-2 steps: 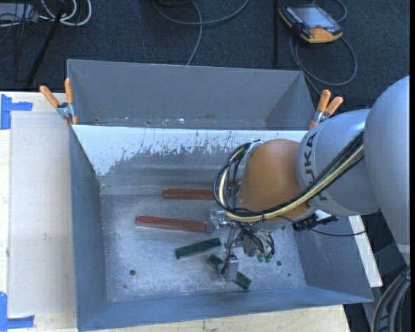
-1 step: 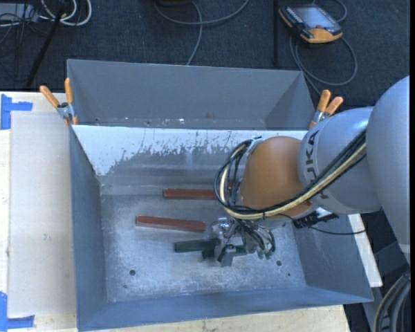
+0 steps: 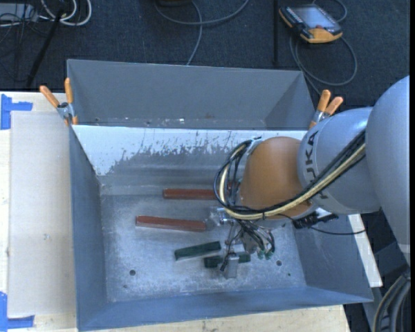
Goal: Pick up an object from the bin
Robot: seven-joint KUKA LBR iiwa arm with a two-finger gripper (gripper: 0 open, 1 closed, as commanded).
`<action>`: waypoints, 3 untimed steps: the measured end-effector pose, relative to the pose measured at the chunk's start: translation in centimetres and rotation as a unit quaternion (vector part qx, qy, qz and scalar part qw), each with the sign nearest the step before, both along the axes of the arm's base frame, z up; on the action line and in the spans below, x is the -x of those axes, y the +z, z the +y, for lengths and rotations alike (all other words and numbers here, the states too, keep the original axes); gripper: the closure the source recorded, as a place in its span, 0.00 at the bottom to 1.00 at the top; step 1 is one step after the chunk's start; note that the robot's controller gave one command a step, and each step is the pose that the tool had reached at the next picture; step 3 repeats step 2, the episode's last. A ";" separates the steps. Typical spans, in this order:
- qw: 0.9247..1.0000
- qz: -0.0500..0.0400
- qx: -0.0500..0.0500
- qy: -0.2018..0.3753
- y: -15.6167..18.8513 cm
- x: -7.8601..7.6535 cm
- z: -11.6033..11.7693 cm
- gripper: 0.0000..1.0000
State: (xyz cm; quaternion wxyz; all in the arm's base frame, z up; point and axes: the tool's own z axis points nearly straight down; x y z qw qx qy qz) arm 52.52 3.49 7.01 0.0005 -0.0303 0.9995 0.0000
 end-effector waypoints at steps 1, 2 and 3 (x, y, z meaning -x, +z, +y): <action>1.000 -0.001 0.000 0.000 0.2 -0.1 0.0 1.00; 1.000 -0.004 -0.001 -0.022 17.1 -1.6 0.0 1.00; 1.000 -0.004 -0.001 -0.022 17.1 -1.6 0.0 1.00</action>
Offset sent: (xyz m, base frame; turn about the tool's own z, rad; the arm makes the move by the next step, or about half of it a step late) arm 0.0000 0.0000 0.0000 0.0000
